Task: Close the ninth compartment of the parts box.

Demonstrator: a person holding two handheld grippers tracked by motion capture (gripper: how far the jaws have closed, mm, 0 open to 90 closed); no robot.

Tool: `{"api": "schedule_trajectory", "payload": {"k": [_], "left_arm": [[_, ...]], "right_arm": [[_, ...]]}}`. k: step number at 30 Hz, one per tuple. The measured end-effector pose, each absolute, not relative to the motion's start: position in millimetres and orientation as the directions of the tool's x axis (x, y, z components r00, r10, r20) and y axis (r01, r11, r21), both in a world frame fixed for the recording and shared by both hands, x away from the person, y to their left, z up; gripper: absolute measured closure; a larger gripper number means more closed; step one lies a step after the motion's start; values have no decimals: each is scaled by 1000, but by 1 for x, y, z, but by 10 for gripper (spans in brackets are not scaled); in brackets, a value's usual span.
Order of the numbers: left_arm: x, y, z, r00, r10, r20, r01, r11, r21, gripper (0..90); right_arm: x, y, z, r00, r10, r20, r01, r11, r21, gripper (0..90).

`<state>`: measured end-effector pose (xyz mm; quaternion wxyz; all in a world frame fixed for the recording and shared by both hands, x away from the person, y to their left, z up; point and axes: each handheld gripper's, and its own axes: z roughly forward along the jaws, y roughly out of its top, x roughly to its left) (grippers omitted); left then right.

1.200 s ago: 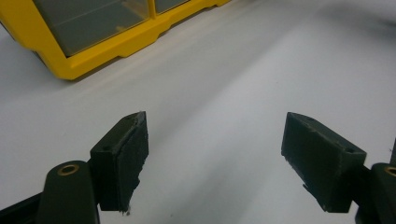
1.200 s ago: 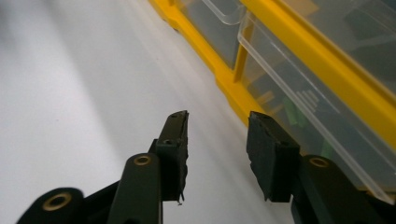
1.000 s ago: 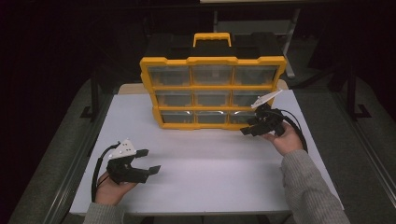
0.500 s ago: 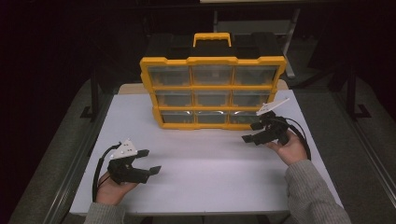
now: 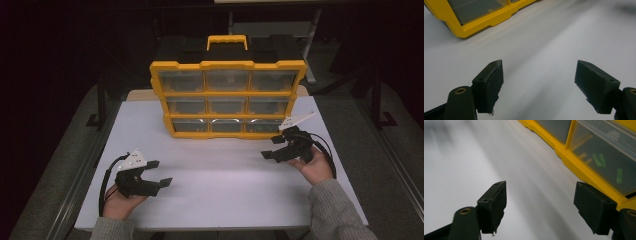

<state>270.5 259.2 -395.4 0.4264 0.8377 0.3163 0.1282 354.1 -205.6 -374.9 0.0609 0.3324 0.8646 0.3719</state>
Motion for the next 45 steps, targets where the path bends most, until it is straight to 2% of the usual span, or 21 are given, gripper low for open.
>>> {"api": "schedule_trajectory", "payload": {"k": [41,45], "left_arm": [[267,256,-410,770,634,-73,443,-449,776,219],[265,254,-415,764,643,-54,438,-455,775,219]], "right_arm": [[317,-252,-401,-723,670,168,560,427,710,178],[313,-255,-403,-720,671,178,564,415,714,168]]}}
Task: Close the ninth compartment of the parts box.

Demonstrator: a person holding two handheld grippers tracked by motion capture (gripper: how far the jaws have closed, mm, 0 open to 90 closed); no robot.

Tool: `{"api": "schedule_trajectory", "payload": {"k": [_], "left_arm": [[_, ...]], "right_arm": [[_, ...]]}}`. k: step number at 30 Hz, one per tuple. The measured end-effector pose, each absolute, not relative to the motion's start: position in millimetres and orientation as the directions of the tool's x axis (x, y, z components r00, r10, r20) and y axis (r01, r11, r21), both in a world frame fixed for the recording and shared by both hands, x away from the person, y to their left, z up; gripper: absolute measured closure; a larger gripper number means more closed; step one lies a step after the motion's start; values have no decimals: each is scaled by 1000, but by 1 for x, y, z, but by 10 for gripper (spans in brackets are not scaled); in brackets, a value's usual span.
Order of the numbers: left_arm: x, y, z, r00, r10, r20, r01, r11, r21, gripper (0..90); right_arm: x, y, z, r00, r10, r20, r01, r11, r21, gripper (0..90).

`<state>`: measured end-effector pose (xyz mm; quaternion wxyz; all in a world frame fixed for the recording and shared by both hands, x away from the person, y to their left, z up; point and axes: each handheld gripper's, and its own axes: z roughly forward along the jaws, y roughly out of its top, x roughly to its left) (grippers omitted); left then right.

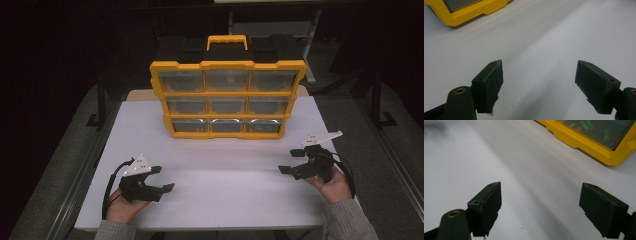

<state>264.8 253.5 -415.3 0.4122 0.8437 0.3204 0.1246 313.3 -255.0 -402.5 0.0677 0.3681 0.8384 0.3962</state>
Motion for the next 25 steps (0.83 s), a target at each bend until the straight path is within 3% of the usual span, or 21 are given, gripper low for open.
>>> {"api": "schedule_trajectory", "payload": {"k": [25], "left_arm": [[266,259,-427,753,656,-51,455,-463,761,209]], "right_arm": [[289,-264,-422,-726,661,190,556,402,728,165]]}}
